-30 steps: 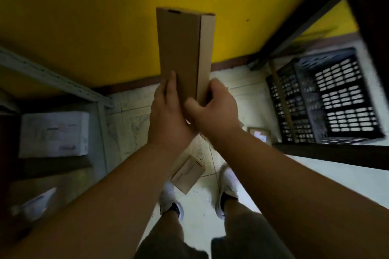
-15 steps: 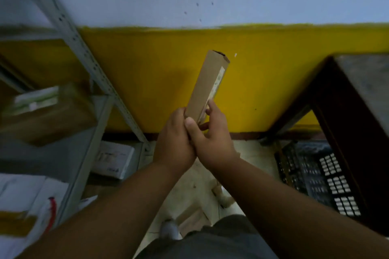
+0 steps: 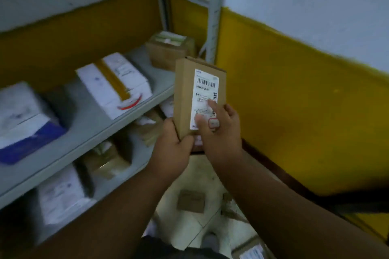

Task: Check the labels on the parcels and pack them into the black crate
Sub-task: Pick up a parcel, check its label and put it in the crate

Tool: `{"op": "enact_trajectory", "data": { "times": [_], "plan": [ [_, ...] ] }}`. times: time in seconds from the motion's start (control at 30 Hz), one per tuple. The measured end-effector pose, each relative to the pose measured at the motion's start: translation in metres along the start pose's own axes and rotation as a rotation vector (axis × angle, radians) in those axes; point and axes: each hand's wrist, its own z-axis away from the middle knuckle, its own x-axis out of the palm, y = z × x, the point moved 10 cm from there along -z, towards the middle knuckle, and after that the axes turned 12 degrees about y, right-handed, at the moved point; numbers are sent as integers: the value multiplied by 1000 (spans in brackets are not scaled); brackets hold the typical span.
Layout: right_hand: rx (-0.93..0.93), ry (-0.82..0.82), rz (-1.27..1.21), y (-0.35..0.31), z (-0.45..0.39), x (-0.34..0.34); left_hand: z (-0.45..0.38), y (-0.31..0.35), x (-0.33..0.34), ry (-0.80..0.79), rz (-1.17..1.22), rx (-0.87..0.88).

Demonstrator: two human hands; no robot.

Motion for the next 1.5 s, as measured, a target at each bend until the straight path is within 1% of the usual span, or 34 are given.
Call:
{"op": "enact_trajectory", "data": {
  "times": [0.13, 0.23, 0.3, 0.4, 0.5, 0.57, 0.6, 0.67, 0.73, 0.83, 0.9, 1.0, 1.1, 1.17, 1.23, 1.3, 1.33, 1.4, 1.5],
  "plan": [
    [-210, -129, 66, -46, 54, 46, 20, -19, -103, 240, -15, -84],
    [-331, -277, 88, -76, 95, 72, 50, -39, -155, 309, 55, -160],
    [-356, -327, 125, -88, 122, 87, 78, -48, -187, 358, 124, -177],
    [-318, -407, 101, -104, 182, 113, 134, -71, -247, 459, 174, -201],
    [-216, -564, 11, -111, 278, 147, 207, -106, -316, 539, 216, -260],
    [-121, -705, -38, -114, 362, 166, 266, -135, -369, 617, 179, -287],
    [-105, -755, -50, -113, 405, 173, 298, -152, -398, 670, 134, -316],
    [-137, -809, -66, -115, 491, 180, 366, -189, -456, 783, 48, -395],
    [-141, -890, -100, -117, 573, 185, 432, -222, -503, 864, -3, -494],
    [-196, -1019, -139, -128, 678, 184, 520, -250, -558, 919, -145, -616],
    [-229, -1130, -131, -137, 733, 187, 565, -263, -590, 973, -236, -671],
    [-284, -1270, -68, -139, 792, 197, 608, -279, -629, 1092, -319, -698],
    [-391, -1277, -23, -144, 820, 214, 629, -290, -651, 1194, -340, -704],
    [-449, -1336, -21, -145, 843, 229, 639, -295, -660, 1274, -276, -710],
    [-481, -1423, -26, -144, 869, 241, 654, -301, -666, 1400, -127, -750],
    [-519, -1476, -33, -147, 894, 249, 670, -307, -672, 1509, 6, -791],
    [-530, -1486, -32, -149, 907, 254, 678, -311, -678, 1541, 32, -805],
    [-522, -1492, -10, -148, 927, 261, 691, -317, -691, 1556, 23, -833],
    [-522, -1513, 5, -146, 953, 267, 706, -326, -709, 1560, 35, -799]
  ]
}}
